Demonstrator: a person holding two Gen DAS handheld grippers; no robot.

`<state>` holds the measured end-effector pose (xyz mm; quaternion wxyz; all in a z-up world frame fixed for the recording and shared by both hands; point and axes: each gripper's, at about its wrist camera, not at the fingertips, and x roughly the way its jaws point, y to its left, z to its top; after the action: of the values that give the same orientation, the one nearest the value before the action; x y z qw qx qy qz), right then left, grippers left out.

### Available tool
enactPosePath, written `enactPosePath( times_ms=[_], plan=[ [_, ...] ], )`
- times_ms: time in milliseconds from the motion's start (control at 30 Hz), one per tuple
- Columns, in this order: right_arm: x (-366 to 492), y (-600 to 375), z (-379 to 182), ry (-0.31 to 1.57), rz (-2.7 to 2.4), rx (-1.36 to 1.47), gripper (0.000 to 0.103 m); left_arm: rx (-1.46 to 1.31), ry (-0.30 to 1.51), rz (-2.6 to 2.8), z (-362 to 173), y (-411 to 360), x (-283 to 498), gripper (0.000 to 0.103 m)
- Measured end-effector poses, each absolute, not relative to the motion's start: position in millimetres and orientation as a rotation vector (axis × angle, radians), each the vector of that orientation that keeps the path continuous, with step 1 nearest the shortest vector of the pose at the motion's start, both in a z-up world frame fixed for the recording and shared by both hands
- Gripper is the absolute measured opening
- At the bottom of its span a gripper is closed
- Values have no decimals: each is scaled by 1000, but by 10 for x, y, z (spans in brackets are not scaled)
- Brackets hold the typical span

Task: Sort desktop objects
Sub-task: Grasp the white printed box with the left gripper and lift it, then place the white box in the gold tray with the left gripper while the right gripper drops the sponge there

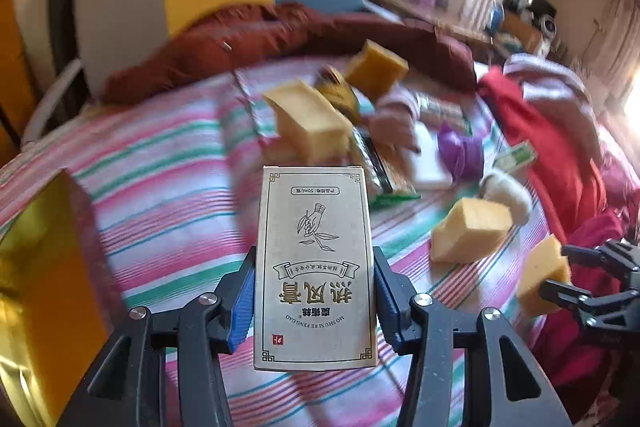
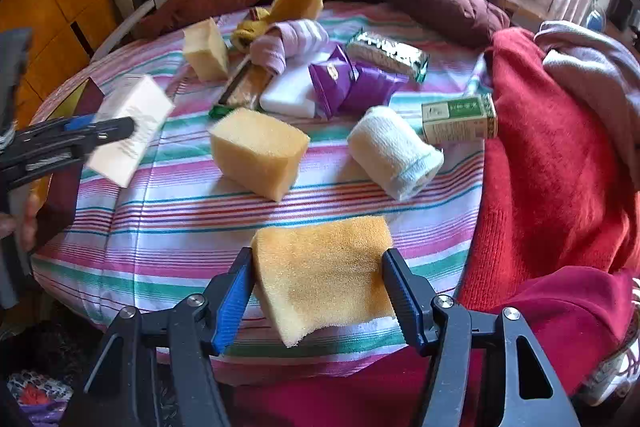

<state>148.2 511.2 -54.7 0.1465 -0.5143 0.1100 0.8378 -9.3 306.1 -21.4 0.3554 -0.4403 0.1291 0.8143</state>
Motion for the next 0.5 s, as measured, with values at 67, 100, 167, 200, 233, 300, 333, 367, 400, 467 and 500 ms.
enactPosePath(
  times_ms=[67,100,167,200,233,300,333,367,400,467,500],
  plan=[
    [1480,5054,-507,316,2426,-1467,64,-1104,312,2151,-115,2930,-91,52],
    [1474,5009,-486,324,2443,-1462,64,-1096,295,2170,-57,2822,-103,52],
    [1430,4872,-424,309,2485,-1453,64,-1080,272,2214,30,2597,-114,52],
    [1393,4798,-388,297,2508,-1449,64,-1075,253,2239,76,2473,-129,52],
    [1349,4712,-344,285,2535,-1442,64,-1075,237,2251,96,2429,-146,52],
    [1245,4521,-236,260,2600,-1422,64,-1072,212,2291,145,2216,-163,52],
    [1187,4409,-170,249,2643,-1408,64,-1071,198,2314,163,2110,-179,52],
    [1133,4314,-119,246,2678,-1398,64,-1070,183,2329,171,2009,-187,52],
    [1082,4226,-71,246,2716,-1391,64,-1075,168,2350,170,1906,-200,52],
    [943,4008,16,241,2792,-1383,65,-1095,134,2386,162,1686,-245,52],
    [872,3889,39,230,2827,-1387,65,-1114,113,2404,146,1550,-277,52]
  ],
)
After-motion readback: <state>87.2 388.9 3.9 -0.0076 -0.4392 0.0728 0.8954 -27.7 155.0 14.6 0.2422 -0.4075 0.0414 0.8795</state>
